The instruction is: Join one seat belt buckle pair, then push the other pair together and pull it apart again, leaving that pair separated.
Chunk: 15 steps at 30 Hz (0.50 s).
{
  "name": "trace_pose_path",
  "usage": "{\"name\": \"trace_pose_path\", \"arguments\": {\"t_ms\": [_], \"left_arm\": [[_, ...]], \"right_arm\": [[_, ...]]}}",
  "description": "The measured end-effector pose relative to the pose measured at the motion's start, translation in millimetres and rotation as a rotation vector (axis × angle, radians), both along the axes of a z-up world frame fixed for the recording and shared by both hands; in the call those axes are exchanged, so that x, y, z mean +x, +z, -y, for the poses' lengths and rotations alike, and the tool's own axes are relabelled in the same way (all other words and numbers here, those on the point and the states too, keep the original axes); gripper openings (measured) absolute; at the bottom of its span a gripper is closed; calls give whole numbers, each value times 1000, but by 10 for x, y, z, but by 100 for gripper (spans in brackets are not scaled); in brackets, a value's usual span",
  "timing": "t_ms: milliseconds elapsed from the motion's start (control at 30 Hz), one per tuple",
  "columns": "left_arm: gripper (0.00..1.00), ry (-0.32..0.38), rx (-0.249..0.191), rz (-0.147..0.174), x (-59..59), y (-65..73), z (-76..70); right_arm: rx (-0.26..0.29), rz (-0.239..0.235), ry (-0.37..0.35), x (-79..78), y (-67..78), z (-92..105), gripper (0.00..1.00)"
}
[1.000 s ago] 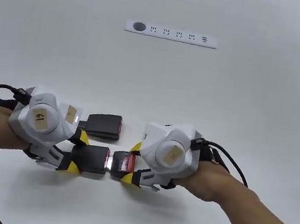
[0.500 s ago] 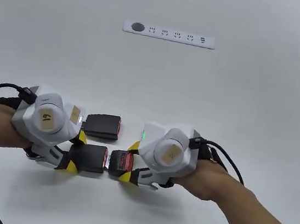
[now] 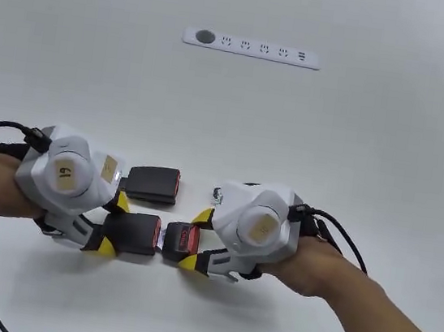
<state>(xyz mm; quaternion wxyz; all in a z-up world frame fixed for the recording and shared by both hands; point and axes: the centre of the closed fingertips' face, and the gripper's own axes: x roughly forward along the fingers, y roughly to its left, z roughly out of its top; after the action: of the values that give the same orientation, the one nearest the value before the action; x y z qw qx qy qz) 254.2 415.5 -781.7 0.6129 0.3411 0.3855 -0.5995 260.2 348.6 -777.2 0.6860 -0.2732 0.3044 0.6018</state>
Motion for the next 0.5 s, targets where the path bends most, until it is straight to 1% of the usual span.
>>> {"name": "trace_pose_path", "arguments": {"t_ms": [100, 300, 433, 500], "left_arm": [[33, -3, -1, 8, 0, -1, -8], [33, -4, 6, 9, 12, -9, -30], [33, 9, 9, -3, 16, -1, -30], [34, 26, 8, -8, 19, -3, -34]], "right_arm": [[-4, 5, 6, -8, 3, -3, 31], [-13, 14, 21, -12, 9, -9, 31], [-20, 16, 32, -14, 15, -5, 32], [-18, 10, 34, -21, 31, -7, 34]]}}
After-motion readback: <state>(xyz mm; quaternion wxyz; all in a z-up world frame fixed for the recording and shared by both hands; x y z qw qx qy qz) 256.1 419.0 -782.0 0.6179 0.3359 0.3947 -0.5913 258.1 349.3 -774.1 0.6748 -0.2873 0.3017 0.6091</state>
